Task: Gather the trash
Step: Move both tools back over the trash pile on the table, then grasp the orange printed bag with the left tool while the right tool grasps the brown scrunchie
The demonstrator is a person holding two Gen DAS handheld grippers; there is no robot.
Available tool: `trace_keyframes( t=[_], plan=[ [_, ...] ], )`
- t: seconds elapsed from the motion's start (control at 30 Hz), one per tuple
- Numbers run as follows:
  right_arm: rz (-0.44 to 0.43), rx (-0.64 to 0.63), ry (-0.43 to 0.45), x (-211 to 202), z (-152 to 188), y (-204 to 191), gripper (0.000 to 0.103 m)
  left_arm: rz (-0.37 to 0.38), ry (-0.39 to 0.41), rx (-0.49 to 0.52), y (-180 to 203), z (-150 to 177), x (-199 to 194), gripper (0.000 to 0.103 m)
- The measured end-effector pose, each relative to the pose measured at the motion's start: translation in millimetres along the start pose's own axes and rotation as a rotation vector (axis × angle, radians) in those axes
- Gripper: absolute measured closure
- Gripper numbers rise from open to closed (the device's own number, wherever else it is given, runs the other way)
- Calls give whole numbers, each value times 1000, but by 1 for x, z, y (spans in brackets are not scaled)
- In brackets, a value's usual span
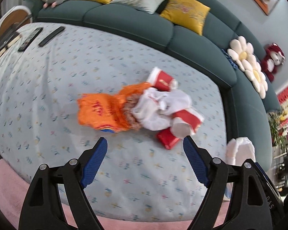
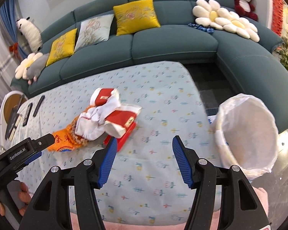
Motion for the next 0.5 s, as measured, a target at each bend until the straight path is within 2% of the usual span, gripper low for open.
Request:
trace_keyframes(
  t=[0.3,0.5],
  plan=[
    [-23,-44,-74,36,12,-39,45,-59,-67,-134,-72,2,33,26],
    [-50,-70,-118,62,14,-71,45,-47,-98,-183,-89,-2,55,26]
  ],
)
Point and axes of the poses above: each gripper's, at about its wrist camera, not at the fingertips, and x roughly the way its jaws point, y to its right, z to its underside, the point moved 10 cm from there along x, roughly the way its jaws point, and after that the axes turned 3 degrees about x, right-handed, at the moved point
